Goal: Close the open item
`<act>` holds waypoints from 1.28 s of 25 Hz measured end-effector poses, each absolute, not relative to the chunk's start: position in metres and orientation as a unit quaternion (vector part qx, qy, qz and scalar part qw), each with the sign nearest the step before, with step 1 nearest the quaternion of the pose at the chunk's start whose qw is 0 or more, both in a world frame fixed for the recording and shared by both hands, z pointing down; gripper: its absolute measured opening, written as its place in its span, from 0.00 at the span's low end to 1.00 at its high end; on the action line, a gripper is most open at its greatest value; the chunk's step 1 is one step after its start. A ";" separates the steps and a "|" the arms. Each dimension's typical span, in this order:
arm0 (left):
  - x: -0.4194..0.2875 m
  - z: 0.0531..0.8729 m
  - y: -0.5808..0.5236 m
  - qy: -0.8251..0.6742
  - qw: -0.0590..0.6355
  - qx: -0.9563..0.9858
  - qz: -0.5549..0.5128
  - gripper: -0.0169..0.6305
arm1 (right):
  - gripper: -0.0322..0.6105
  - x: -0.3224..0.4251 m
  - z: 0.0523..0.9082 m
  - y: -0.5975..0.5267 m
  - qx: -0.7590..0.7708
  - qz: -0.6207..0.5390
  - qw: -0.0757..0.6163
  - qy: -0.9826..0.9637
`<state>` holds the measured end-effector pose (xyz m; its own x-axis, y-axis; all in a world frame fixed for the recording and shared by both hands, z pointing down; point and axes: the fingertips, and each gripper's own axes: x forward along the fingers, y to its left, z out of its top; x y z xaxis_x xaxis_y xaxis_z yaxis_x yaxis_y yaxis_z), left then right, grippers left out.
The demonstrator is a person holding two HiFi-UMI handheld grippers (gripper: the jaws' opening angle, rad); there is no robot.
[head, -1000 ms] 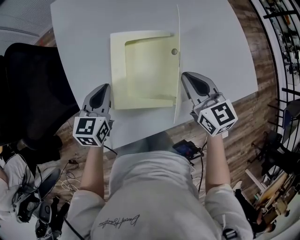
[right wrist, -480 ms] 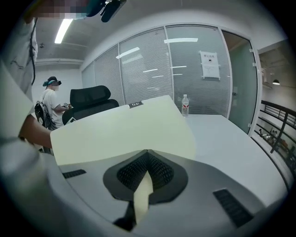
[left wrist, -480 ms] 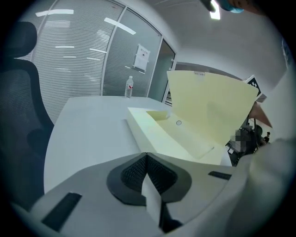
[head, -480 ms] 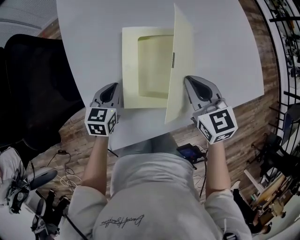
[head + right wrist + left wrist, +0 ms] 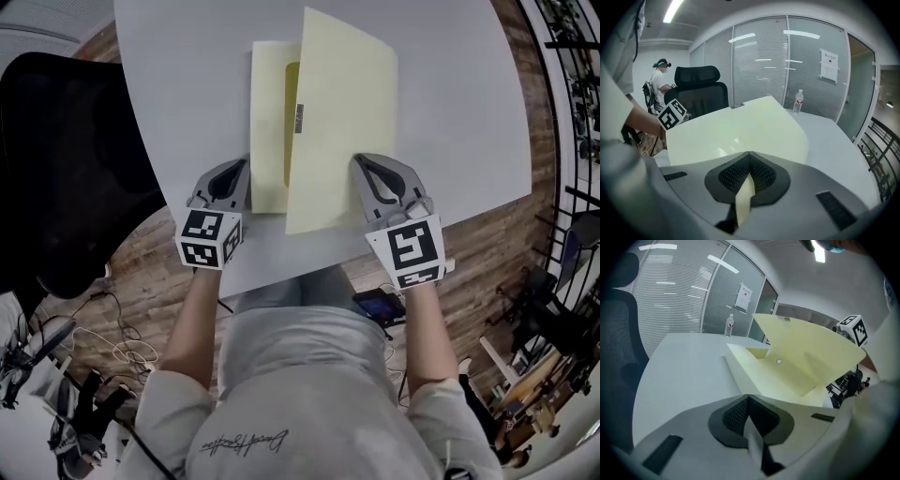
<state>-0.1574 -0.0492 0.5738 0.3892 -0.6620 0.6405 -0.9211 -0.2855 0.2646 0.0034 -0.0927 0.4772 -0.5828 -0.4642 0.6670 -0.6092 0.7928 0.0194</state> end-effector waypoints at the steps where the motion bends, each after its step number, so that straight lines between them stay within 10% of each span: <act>1: -0.156 0.574 -0.049 -0.510 0.309 0.774 0.210 0.04 | 0.07 0.000 0.481 -0.091 0.298 0.104 0.348 -0.883; 32: -0.123 0.577 -0.052 -0.506 0.317 0.778 0.195 0.04 | 0.07 -0.008 0.543 -0.072 0.226 0.045 0.512 -0.827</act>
<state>-0.1230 -0.0519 0.5767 0.4122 -0.6634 0.6245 -0.9109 -0.2877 0.2957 -0.0076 -0.0716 0.5431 -0.3735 -0.3277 0.8679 -0.4203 0.8938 0.1566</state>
